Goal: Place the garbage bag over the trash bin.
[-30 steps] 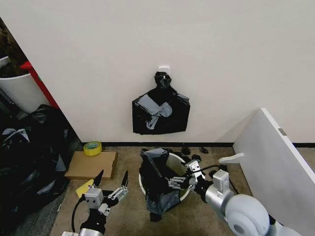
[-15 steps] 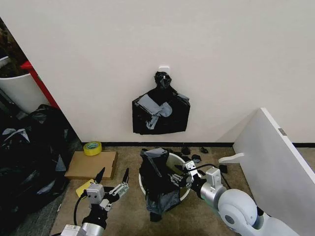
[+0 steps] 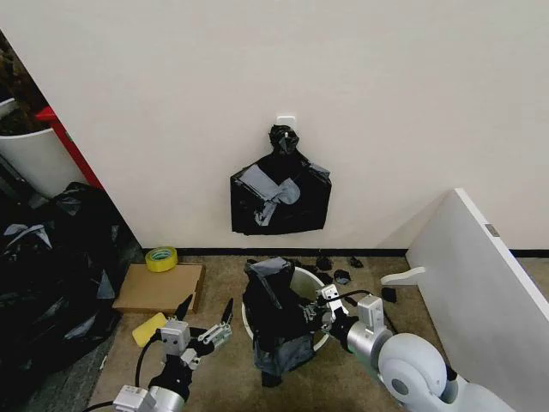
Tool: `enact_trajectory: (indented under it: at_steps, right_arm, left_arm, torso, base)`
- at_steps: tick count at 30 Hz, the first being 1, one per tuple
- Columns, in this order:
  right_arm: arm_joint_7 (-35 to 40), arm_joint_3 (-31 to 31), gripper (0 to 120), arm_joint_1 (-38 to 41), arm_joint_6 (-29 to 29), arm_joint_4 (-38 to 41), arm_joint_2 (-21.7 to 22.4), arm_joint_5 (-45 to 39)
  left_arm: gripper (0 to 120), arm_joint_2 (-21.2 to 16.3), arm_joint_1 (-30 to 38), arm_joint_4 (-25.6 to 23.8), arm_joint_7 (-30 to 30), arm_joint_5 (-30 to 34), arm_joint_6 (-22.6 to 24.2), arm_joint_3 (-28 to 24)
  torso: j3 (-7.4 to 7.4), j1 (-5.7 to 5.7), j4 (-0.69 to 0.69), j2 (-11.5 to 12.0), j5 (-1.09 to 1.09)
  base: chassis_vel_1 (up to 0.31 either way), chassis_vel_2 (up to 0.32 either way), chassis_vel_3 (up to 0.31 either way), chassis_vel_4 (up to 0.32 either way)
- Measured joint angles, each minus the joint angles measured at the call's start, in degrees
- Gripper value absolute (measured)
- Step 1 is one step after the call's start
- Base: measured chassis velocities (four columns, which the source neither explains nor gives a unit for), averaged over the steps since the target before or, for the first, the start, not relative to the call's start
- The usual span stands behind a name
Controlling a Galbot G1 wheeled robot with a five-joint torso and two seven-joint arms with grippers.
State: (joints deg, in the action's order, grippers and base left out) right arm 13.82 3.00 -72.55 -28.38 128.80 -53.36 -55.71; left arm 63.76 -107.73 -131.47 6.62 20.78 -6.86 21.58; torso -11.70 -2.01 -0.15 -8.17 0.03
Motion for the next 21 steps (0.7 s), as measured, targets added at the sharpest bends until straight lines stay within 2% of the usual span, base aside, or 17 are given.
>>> enact_trajectory:
  at_steps: [7,10,15,21]
  right_arm:
    - [7.09,0.27,0,-0.29,-0.31,2.45,-3.31,-7.81]
    - [7.78,0.25,0,-0.3,-0.33,2.48,-3.75,-8.86]
    - [10.44,-0.8,0,0.24,-0.37,3.19,-7.01,-13.3]
    - [10.43,-0.95,0,-0.15,-0.17,3.57,-8.44,-14.98]
  left_arm:
    - [98,-3.32,1.13,0.38,0.09,0.08,1.49,-0.44]
    - [98,-4.02,1.71,0.38,0.12,0.39,1.97,-0.59]
    - [98,-5.86,3.96,0.46,0.76,1.36,4.19,-0.99]
    - [98,-5.87,4.38,-0.27,1.36,2.49,5.38,-1.06]
  torso:
    - [0.0,0.0,0.0,0.0,-0.01]
    - [0.0,0.0,0.0,0.0,-0.01]
    - [0.0,0.0,0.0,0.0,-0.01]
    - [0.0,0.0,0.0,0.0,0.0]
  base:
    - [0.0,0.0,0.0,0.0]
    - [0.0,0.0,0.0,0.0]
    - [0.0,0.0,0.0,0.0]
    - [0.0,0.0,0.0,0.0]
